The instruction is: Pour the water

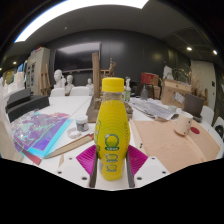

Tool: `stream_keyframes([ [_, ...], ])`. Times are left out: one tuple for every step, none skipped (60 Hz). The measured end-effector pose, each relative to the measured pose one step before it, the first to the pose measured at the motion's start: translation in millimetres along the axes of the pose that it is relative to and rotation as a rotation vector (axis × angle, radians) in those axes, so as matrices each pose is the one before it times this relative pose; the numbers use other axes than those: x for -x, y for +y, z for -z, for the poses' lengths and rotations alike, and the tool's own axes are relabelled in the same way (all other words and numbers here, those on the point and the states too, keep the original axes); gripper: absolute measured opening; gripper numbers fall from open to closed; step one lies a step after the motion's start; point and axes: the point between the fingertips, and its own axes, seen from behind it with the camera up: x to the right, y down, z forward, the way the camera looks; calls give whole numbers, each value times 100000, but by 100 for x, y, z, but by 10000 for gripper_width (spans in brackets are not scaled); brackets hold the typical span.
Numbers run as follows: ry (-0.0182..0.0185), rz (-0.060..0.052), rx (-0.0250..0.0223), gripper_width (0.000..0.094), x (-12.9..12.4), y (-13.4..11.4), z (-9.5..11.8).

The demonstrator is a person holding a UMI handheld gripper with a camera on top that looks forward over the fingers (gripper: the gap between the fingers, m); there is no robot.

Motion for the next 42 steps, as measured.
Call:
stream_keyframes([
  [-475,605,-172,425,83,-38,-63],
  [-397,372,-162,410,51,-28,-14],
  [-83,3,-2,394,183,-6,-8],
  [-11,-142,146,380,-72,27,-24],
  [-63,-405,105,366,-45,8,1],
  [-198,-409,57,346,-6,3,8],
  [-321,-188,48,320,34,15,12],
  [-397,-91,-108,305,-50,-7,108],
  [-174,-76,159,273,-42,8,20],
  [85,-25,84,266,-109,13,0],
  [249,-30,19,265,-87,-21,25],
  [-17,374,227,264,-12,43,14],
  [-336,491,378,264,56,44,18],
  [-435,353,439,264,78,14,9],
  [-535,-42,473,265,89,-38,71],
  [-630,-66,408,265,145,-44,15],
  [-769,-263,186,266,-7,-128,139],
  [-477,-356,-51,265,30,-253,93],
  [-327,-355,-307,265,-26,-325,97],
  [-562,-234,-289,265,-1,-375,100],
  [-791,-252,-230,265,30,-391,111],
  [-751,-732,-394,265,-38,-491,131],
  [-639,-1429,-639,265,-76,-593,143],
  [-679,-1859,-663,264,59,-563,54],
  [-1135,-1843,-576,264,-130,-733,249],
  [-1273,-1781,-578,264,-28,-763,117],
  [-1135,-1856,-656,264,-59,-791,108],
  [-810,-2064,-824,264,-186,-850,63],
  [-723,-2206,-943,265,-213,-902,18],
  [-892,-2354,-972,264,-140,-916,49],
  [-1147,-2527,-955,264,-106,-962,28],
  [-992,-2728,-1032,264,194,-974,-44],
  [-1217,-3088,-1066,264,-186,-992,-48],
  [-1106,-3469,-955,264,-288,-955,-80],
  [-1201,-3713,-818,263,-231,-951,-75],
  [-1448,-3970,-717,264,-148,-994,-134],
  [-1572,-4185,-680,262,-91,-971,-149],
  [-1455,-4322,-731,262,-159,-1016,-153],
  [-1296,-4479,-757,262,-191,-997,-152],
  [-1247,-4480,-749,263,-139,-1001,-155],
  [-1281,-4466,-616,263,-107,-997,-177],
  [-1401,-4581,-558,263,-82,-1016,-187],
])
